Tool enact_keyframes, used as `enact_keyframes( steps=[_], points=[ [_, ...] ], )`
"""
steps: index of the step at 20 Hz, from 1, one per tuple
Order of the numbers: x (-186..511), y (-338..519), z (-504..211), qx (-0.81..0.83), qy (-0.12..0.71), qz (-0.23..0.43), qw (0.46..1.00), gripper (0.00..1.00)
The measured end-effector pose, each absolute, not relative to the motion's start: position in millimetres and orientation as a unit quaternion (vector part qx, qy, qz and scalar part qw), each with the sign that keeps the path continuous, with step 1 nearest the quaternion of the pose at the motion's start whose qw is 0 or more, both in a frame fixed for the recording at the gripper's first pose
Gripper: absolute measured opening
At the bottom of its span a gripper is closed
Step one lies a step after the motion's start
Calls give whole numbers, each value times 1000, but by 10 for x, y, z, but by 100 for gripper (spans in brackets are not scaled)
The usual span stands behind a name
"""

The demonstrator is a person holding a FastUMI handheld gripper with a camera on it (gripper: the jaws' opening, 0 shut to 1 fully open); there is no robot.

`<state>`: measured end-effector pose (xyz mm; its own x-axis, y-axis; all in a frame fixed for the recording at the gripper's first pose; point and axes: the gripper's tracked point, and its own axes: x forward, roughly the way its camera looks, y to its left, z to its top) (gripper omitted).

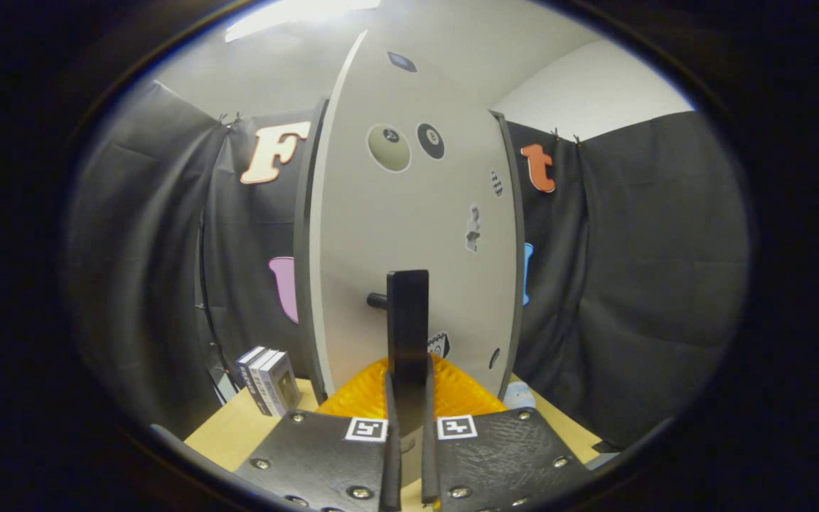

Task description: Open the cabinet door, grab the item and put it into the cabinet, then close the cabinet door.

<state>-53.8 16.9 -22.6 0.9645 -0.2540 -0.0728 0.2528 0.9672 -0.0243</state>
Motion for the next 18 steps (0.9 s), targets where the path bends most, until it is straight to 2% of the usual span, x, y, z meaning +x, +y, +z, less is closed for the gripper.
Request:
enact_keyframes(
  steps=[18],
  points=[
    [-1121, -604, -175, 2, 48, -184, 982, 10]
  ],
)
